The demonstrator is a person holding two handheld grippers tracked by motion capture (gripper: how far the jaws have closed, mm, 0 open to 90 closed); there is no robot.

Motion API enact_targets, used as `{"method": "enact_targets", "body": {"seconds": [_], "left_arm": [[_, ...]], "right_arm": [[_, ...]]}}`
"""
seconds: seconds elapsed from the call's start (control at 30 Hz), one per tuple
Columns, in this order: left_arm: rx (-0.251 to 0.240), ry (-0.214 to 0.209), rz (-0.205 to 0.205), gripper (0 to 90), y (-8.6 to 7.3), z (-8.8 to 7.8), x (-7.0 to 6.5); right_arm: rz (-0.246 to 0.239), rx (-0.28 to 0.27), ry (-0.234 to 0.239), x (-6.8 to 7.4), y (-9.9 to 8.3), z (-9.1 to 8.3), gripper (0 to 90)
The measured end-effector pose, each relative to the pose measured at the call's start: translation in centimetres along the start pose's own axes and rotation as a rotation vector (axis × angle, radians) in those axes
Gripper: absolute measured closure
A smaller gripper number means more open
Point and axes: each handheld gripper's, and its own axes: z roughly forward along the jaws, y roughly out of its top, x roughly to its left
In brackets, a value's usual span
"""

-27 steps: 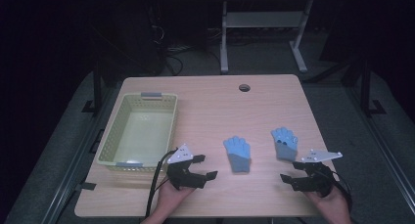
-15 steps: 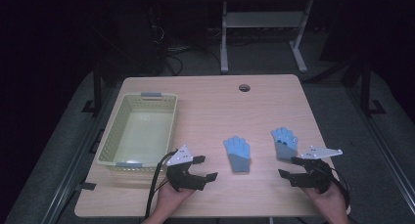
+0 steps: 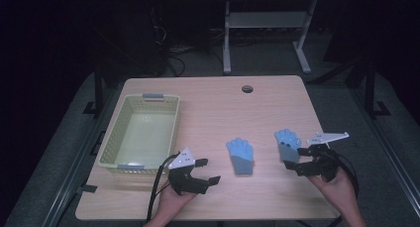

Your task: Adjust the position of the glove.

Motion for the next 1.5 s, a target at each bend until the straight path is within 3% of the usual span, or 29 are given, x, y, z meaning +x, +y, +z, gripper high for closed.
{"method": "enact_targets", "body": {"seconds": [0.37,0.7,0.8,1.0,1.23,1.5], "left_arm": [[-0.011,-0.005,0.018,20.8,0.1,-0.2,-0.3],[-0.003,-0.003,0.01,20.8,0.0,-0.3,0.0],[-0.008,-0.004,0.003,20.8,0.1,-0.4,0.1],[-0.008,-0.007,-0.004,20.9,0.0,-0.5,0.1],[-0.008,-0.002,-0.005,20.9,-0.1,-0.5,0.2],[-0.007,-0.002,-0.01,21.1,0.0,-0.6,0.2]], "right_arm": [[-0.014,0.058,-0.032,-1.6,4.1,0.2,24.2],[0.009,0.089,-0.037,-2.8,5.9,1.4,24.3],[0.027,0.087,-0.02,-3.2,6.2,1.9,24.7],[0.037,0.125,-0.032,-3.7,6.3,3.1,25.7],[0.036,0.179,-0.056,-4.6,6.0,3.9,33.3],[0.066,0.235,-0.087,-5.4,5.7,4.7,41.8]]}}
